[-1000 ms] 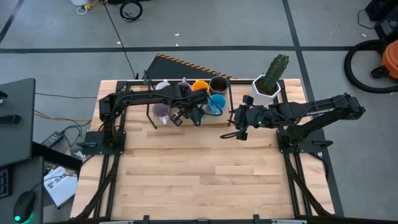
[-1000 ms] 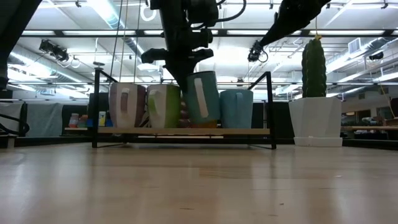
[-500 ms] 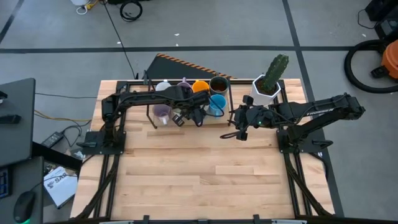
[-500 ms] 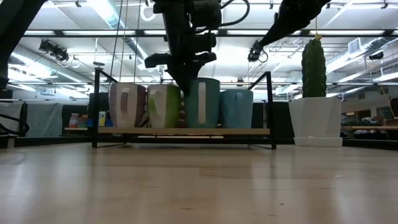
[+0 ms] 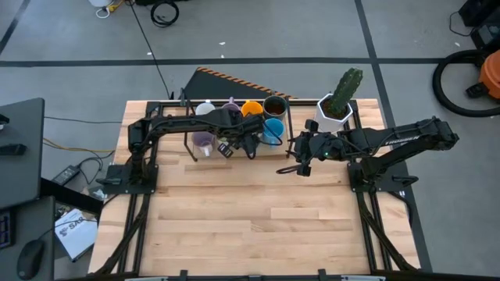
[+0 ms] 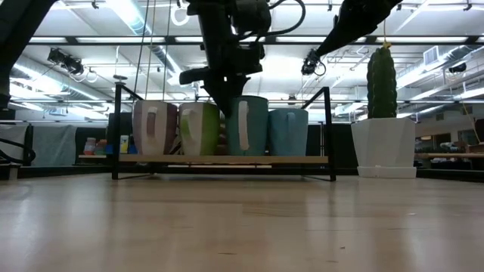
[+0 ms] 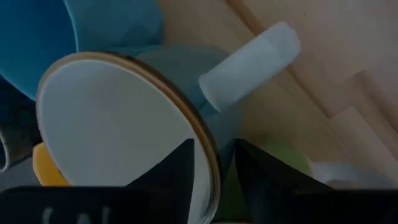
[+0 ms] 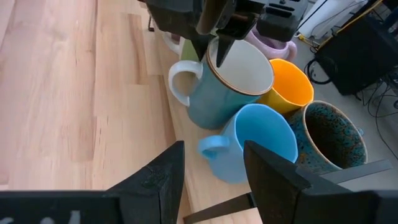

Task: Place coffee mugs
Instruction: Put the blue and white mug on the shelf, then return to Home Position

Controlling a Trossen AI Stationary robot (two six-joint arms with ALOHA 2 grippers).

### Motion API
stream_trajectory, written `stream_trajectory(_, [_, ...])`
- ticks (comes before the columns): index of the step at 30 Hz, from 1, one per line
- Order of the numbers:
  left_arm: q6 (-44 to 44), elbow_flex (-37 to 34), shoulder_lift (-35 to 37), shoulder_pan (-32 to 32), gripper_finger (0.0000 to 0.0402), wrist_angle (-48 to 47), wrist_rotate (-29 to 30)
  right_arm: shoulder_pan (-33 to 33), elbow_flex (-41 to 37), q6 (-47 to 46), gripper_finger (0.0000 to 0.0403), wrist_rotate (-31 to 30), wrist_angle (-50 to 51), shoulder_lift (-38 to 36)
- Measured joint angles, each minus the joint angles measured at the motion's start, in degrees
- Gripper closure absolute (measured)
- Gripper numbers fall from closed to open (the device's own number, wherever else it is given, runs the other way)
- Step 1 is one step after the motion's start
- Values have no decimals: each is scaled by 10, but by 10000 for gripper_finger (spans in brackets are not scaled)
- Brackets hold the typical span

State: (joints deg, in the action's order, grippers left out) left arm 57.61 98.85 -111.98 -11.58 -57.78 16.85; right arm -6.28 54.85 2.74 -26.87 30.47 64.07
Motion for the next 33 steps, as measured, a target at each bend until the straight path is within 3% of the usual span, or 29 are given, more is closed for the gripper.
stream_trajectory(16, [-35, 6, 9, 13, 236, -11, 44, 1, 0, 4, 231, 0, 0, 0])
stream_trajectory(26, [-77, 6, 71, 27, 216, 0, 38, 0, 0, -17, 231, -5, -4, 0])
stream_trajectory(29, [-113, 6, 102, 37, 216, 1, 13, -3, -24, -23, 231, -9, -43, -1])
stream_trajectory(33, [-248, 7, 134, 35, 216, -6, -69, -8, -95, -16, 238, -8, -151, -12])
